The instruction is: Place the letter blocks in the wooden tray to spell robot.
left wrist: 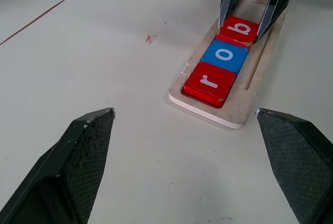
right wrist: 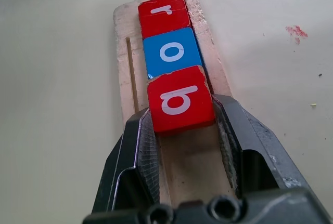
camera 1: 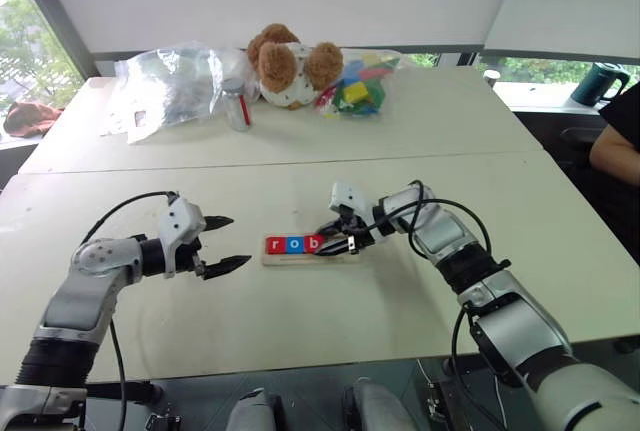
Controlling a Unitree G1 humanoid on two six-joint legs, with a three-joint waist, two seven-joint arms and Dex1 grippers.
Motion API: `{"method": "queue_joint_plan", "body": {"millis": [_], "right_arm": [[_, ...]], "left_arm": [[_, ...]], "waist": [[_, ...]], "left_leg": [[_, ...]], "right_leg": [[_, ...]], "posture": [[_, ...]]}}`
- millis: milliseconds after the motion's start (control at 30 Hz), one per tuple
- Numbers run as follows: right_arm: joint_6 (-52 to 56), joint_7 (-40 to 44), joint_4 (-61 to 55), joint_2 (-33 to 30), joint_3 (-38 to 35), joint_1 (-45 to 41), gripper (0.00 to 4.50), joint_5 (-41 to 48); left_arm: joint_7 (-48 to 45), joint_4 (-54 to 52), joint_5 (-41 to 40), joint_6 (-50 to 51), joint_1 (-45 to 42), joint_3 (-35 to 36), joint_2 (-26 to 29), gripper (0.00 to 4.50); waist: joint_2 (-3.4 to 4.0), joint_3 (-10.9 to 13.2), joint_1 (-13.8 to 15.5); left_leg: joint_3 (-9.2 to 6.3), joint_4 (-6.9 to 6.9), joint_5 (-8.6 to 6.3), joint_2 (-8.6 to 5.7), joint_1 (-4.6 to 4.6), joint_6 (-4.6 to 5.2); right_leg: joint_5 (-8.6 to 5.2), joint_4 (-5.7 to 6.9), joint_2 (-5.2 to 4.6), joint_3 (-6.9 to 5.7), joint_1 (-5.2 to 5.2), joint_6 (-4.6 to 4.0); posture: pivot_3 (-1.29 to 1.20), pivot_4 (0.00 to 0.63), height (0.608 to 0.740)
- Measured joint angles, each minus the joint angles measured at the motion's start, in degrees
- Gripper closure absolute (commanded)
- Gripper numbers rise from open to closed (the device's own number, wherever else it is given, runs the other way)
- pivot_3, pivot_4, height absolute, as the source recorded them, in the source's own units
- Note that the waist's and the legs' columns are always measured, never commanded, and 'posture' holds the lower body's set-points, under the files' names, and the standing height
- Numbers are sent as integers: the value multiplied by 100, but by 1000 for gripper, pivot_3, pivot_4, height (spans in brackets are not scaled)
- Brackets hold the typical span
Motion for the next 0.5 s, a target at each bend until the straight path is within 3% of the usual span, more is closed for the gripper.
{"method": "queue_joint_plan", "body": {"millis": [433, 500], "right_arm": [[111, -56, -46, 176, 24, -5, 3358, -17], [113, -61, -50, 178, 30, -5, 2320, -28]], "left_arm": [[22, 131, 86, -17, -28, -1, -54, 0], [22, 141, 110, -20, -29, -1, -58, 0]], "waist": [[0, 0, 2], [0, 0, 2]], "left_leg": [[-1, 0, 0, 0, -1, 0], [0, 0, 0, 0, -1, 0]], "right_leg": [[0, 0, 0, -1, 0, 0], [0, 0, 0, -1, 0, 0]], "posture": [[0, 150, 740], [0, 150, 740]]}}
